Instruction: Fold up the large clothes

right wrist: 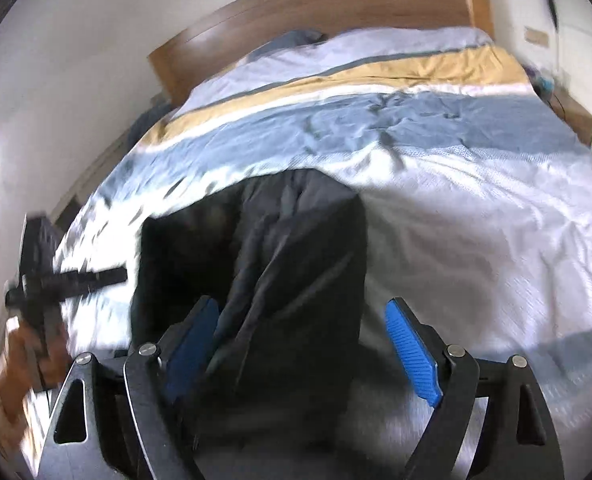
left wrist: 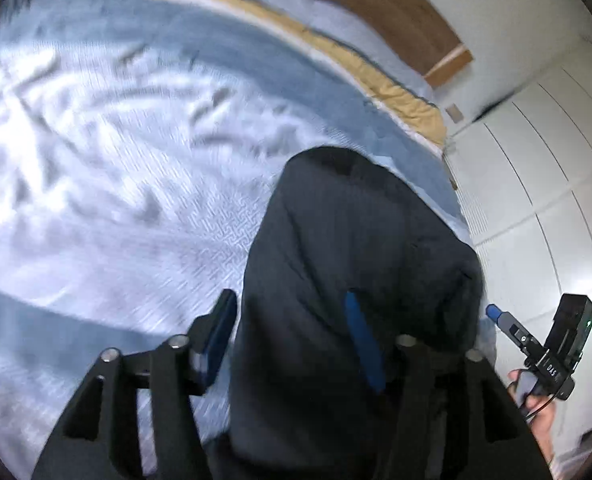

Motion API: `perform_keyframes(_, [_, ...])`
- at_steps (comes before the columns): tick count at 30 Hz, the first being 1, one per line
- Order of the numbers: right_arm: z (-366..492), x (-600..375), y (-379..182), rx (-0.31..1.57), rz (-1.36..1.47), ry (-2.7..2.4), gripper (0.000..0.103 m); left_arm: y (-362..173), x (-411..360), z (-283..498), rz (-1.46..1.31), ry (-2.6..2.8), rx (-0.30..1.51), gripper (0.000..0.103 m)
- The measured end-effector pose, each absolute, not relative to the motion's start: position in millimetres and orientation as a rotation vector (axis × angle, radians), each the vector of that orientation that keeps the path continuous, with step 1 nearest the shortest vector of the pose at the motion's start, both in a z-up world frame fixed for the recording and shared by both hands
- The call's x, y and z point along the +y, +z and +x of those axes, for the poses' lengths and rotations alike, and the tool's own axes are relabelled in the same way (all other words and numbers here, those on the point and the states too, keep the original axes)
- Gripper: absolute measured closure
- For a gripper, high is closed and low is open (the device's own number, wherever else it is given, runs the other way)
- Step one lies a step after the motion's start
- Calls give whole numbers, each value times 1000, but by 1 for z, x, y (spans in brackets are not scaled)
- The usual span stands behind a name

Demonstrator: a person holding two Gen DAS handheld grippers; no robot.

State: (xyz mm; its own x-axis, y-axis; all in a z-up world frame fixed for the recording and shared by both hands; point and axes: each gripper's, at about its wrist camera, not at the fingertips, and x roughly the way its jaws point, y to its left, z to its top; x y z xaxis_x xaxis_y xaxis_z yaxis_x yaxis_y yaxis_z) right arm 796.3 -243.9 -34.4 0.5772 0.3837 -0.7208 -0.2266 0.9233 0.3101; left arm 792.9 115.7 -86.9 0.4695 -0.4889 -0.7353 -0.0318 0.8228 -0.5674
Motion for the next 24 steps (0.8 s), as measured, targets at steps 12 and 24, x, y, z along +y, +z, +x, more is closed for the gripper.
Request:
perform_keyframes(12, [874, -219, -100, 1061, 284, 213, 84, -138, 72, 820, -432, -145, 1141, 92])
perform_keyframes(24, [777, -199, 20, 911, 102, 352, 89, -26, 96, 732, -513, -259, 1036, 96])
